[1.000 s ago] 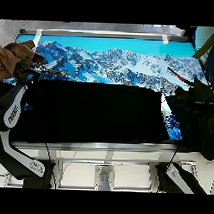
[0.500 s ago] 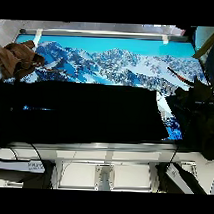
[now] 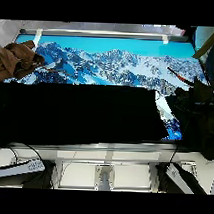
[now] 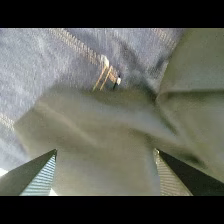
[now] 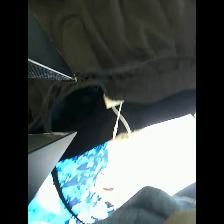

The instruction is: Fold the clothes and pants, and hang the long-sleeved shirts on hangers.

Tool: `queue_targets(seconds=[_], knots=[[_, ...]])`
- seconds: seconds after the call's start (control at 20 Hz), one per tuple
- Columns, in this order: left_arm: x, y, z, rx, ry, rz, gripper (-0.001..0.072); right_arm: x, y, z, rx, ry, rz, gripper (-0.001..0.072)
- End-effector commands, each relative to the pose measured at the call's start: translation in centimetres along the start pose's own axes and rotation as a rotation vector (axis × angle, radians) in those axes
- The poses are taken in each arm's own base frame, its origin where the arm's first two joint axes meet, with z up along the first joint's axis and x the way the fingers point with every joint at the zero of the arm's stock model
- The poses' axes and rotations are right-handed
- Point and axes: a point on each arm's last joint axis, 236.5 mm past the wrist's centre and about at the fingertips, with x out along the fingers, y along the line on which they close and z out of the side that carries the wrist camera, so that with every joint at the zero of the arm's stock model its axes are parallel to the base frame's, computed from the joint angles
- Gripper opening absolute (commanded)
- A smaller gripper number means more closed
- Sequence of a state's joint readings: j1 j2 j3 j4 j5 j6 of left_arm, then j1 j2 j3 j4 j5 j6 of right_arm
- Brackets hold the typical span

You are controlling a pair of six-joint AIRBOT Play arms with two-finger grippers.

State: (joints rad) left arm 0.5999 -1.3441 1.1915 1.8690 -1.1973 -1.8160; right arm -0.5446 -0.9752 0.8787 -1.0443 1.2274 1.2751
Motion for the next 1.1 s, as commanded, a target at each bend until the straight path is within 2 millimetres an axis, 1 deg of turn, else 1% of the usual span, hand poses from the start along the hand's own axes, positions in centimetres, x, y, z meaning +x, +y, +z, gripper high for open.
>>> queue_targets(seconds=[0.0,0.05,0.1,0.15,0.25,0.35,0.4,0.5,0.55,0.7,0.8,0.85,0.9,0.95,1.05], knots=[[-2.9,-4.5,2.6,0.035,-0.158,-0.214,0.0707,0.0,-1.5,0.6,-0.018,-0.027,-0.063,0.036],[-2.9,-6.7,2.1,0.13,-0.145,-0.258,0.0707,0.0,-1.5,1.3,-0.014,-0.054,-0.063,0.0361],[-2.2,-7.9,1.5,0.195,-0.121,-0.247,0.0707,0.1,-1.4,1.8,-0.011,-0.075,-0.057,0.036],[-1.0,-8.3,1.0,0.272,-0.098,-0.187,0.0707,0.1,-1.2,2.0,-0.011,-0.082,-0.052,0.0361],[1.1,-7.9,0.8,0.391,-0.064,-0.008,0.0706,0.1,-1.1,1.6,-0.01,-0.068,-0.047,0.036],[2.2,-8.4,1.7,0.449,-0.081,0.117,0.0707,0.1,-1.0,1.5,-0.01,-0.06,-0.043,0.0361],[2.5,-8.8,2.4,0.443,-0.1,0.153,0.0707,0.2,-1.0,1.4,-0.009,-0.057,-0.042,0.0361],[3.3,-9.4,3.5,0.441,-0.107,0.183,0.0705,0.2,-0.9,1.1,-0.01,-0.046,-0.04,0.036],[3.9,-9.6,3.4,0.442,-0.089,0.188,0.0701,0.2,-0.9,1.1,-0.01,-0.043,-0.039,0.0361],[5.7,-9.3,2.3,0.465,-0.019,0.214,0.0694,0.2,-0.9,1.1,-0.01,-0.044,-0.039,0.0361],[6.2,-9.6,2.3,0.471,-0.02,0.211,0.0694,0.2,-0.9,1.1,-0.009,-0.044,-0.038,0.036],[6.2,-9.7,2.5,0.472,-0.028,0.207,0.0682,0.2,-0.9,1.1,-0.009,-0.044,-0.038,0.036],[6.2,-9.7,2.8,0.475,-0.036,0.211,0.0612,0.2,-0.9,1.1,-0.009,-0.044,-0.038,0.0361],[6.2,-9.6,3.1,0.477,-0.049,0.215,0.0527,0.2,-0.9,1.1,-0.009,-0.044,-0.038,0.036],[6.2,-9.0,3.6,0.469,-0.058,0.22,0.0408,0.2,-0.9,1.1,-0.008,-0.043,-0.038,0.036]])
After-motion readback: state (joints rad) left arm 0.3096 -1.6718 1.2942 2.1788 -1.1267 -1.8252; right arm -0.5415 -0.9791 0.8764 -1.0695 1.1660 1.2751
